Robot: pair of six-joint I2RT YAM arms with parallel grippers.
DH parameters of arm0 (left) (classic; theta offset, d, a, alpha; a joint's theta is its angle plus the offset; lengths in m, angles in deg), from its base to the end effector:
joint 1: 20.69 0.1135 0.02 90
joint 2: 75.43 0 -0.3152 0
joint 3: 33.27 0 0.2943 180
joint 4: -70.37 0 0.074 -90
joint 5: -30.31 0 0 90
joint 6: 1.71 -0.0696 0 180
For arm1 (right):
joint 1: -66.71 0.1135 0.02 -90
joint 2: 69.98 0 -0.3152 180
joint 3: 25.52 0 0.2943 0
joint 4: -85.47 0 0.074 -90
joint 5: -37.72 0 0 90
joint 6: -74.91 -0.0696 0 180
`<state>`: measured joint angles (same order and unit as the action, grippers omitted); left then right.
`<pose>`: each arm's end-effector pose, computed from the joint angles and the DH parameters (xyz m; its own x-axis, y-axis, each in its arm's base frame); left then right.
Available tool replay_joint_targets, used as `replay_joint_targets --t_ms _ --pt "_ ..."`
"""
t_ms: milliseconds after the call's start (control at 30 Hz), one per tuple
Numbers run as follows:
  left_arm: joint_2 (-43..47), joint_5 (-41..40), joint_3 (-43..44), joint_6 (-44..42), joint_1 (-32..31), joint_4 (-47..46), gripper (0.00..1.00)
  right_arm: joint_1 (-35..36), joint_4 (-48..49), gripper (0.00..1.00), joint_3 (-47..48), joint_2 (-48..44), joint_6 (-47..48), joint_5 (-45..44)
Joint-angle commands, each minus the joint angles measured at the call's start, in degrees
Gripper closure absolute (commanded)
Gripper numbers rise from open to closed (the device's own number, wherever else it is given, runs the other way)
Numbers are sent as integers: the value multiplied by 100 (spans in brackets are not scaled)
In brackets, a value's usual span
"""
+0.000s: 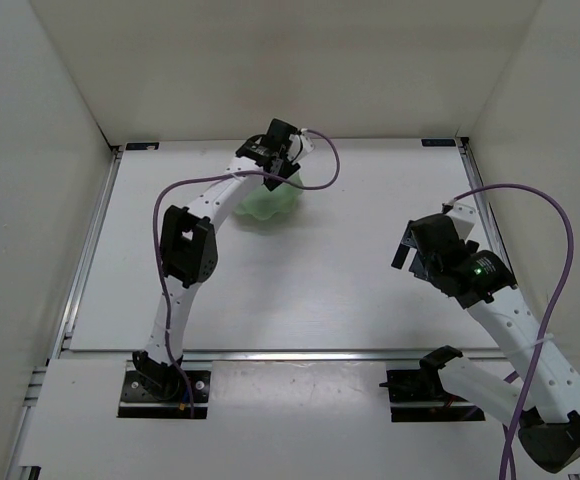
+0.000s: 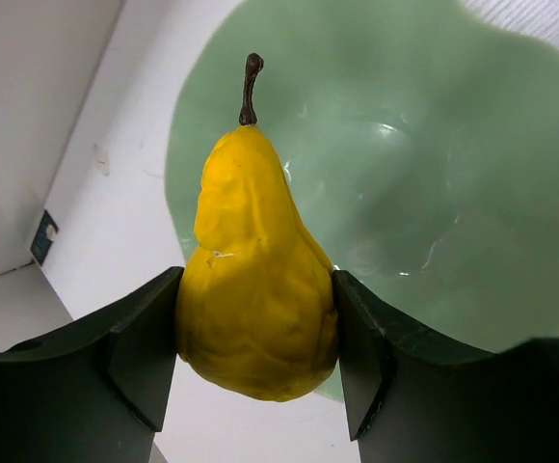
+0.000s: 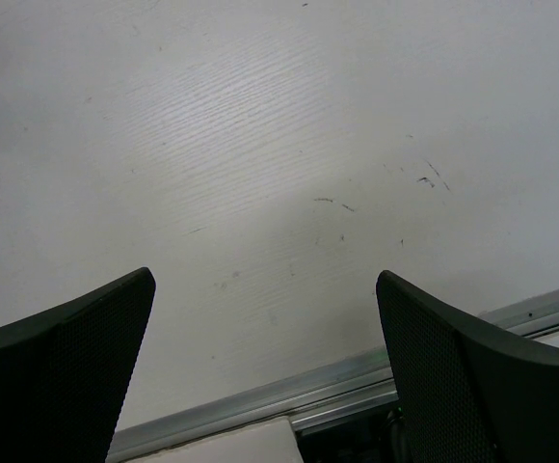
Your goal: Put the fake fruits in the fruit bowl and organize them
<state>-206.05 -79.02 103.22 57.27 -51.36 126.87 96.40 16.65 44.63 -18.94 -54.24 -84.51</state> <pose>0.5335 -0.2896 0.2749 -0.4149 0.8114 -0.4117 0.6004 0.5841 0.5462 0.1798 0.0598 0.3536 -0.5893 0.2788 -0.7583 0.3258 0.9409 0.0928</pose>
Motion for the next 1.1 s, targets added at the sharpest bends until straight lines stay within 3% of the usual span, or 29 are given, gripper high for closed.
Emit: replay_joint_targets --t_ms 0,67,100,333,600,700,767,933,967,1067 --pt "29 -35 88 18 -53 -52 32 19 -77 0 251 -25 -101 -178" --pt "29 -115 -35 87 8 -52 15 19 -77 0 252 -25 -101 -179" --pt "29 -115 -36 88 9 -52 0 19 -77 0 252 -25 -101 -179" --pt "502 -597 96 333 1 -52 0 19 -77 0 252 -25 -100 -64" --pt "2057 -1398 -992 615 175 -52 0 19 -25 0 94 -86 -154 -12" --pt "2778 -1521 -1888 808 719 26 0 19 115 0 -29 -139 -154 93" --pt "3103 -1382 -2338 1229 1439 464 0 19 264 0 -90 -139 -154 181" --pt "3149 662 -2699 2134 3337 1915 0 -34 652 0 -214 150 39 533" --pt "3149 885 -2925 2136 3836 2143 0 -34 652 0 -214 334 40 586" --pt "3473 1169 -3828 2294 4532 1979 0 -34 652 0 -47 660 153 735"
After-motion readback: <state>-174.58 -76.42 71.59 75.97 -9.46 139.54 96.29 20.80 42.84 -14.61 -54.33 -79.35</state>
